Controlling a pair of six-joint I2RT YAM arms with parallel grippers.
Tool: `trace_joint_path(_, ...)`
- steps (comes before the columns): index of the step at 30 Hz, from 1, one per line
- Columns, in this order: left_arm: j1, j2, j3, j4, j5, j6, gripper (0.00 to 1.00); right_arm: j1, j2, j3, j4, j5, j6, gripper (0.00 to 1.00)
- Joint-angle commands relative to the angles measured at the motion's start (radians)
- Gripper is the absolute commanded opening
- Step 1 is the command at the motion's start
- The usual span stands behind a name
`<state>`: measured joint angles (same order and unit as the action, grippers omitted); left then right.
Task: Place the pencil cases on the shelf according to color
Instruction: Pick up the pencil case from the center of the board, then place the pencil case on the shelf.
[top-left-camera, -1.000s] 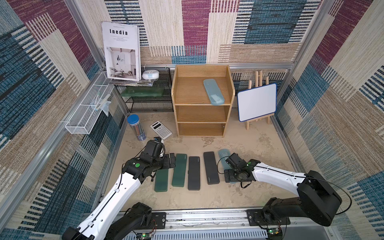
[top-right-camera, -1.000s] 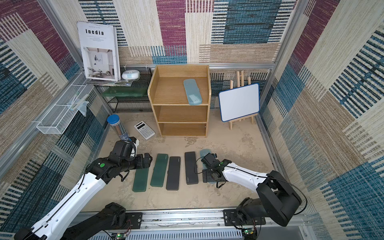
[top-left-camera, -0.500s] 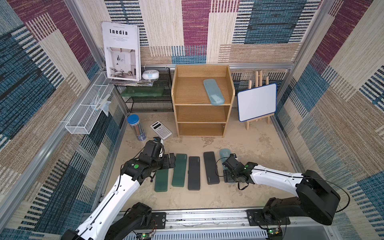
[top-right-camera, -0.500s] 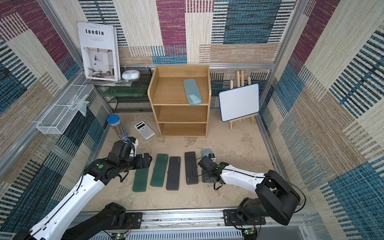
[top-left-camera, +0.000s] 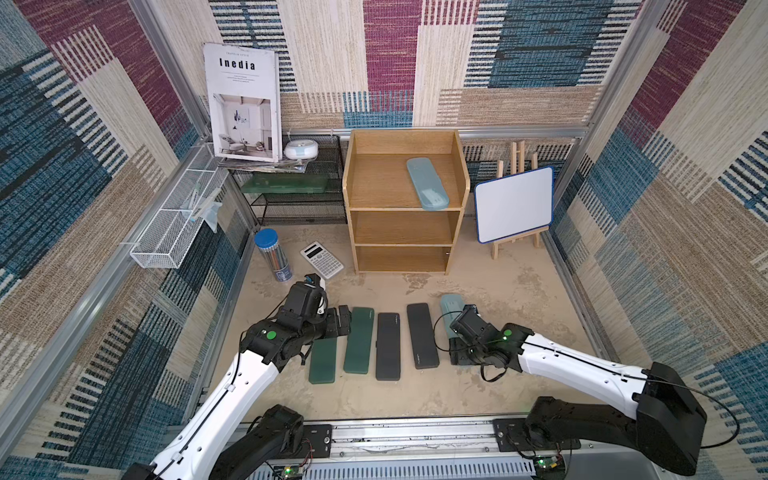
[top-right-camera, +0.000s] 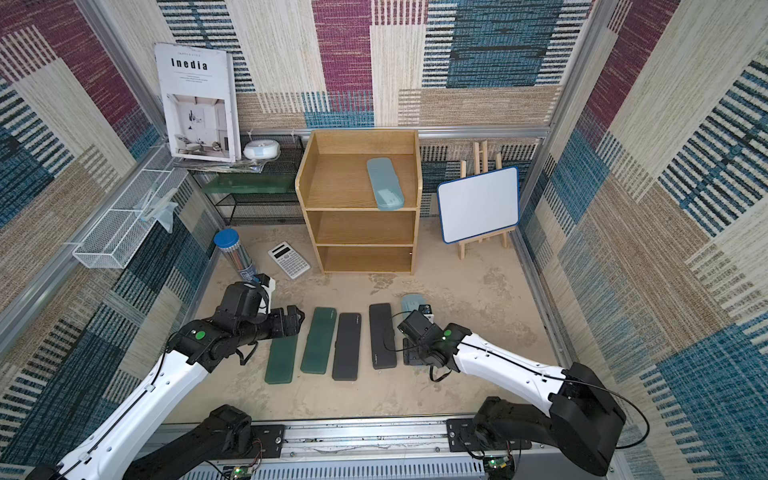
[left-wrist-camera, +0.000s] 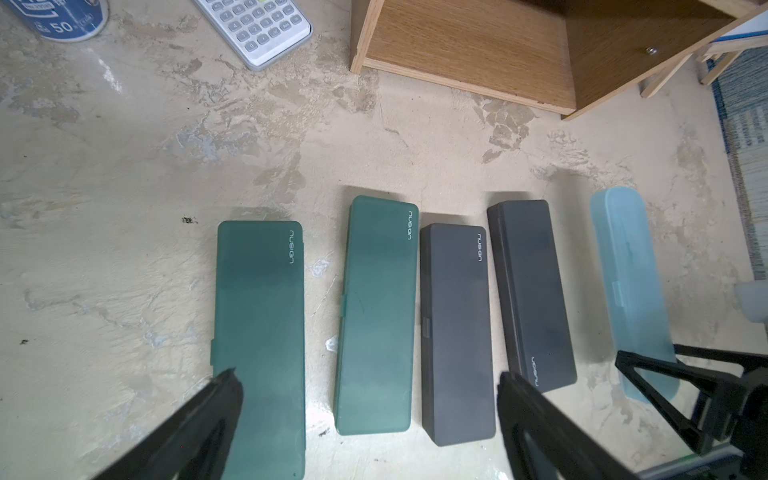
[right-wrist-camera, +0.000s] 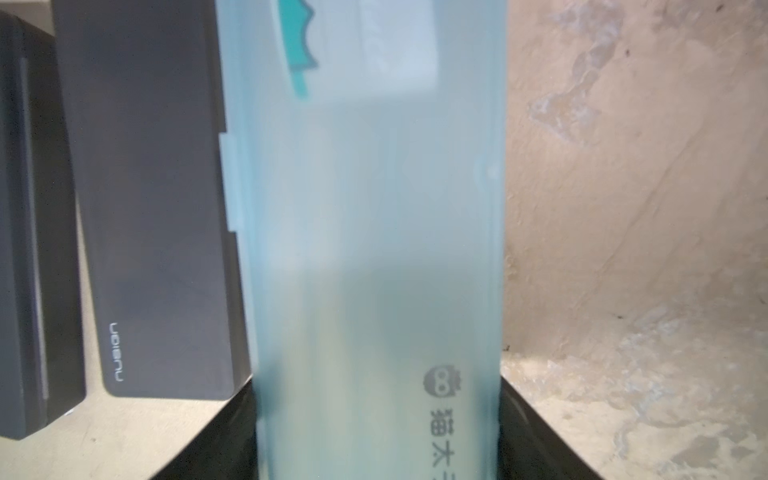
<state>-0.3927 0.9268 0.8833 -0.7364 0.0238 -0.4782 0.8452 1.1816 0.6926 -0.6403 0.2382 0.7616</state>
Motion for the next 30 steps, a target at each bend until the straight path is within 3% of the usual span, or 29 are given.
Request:
trace_joint_path(1,0.001,0.008,0.018,0.04,0.023,-0.029,1.0,0.003,-0.015,0.03,-0.062,0.015,0.003,0.6)
trace_joint_path(15,0.012,0.135,0.22,0.061,-0.019,0.043,1.0,0.041,-0.071,0.238,-0.099,-0.046,-0.068,0.56)
trace_joint_path(21,0.033,0.193,0.263,0.086,-0.018,0.064,1.0,0.101,-0.01,0.401,-0.114,-0.044,-0.098,0.57)
trace_joint_path(30,0.095,0.244,0.252,0.107,0.019,0.086,1.0,0.108,0.115,0.666,-0.07,0.015,-0.17,0.58)
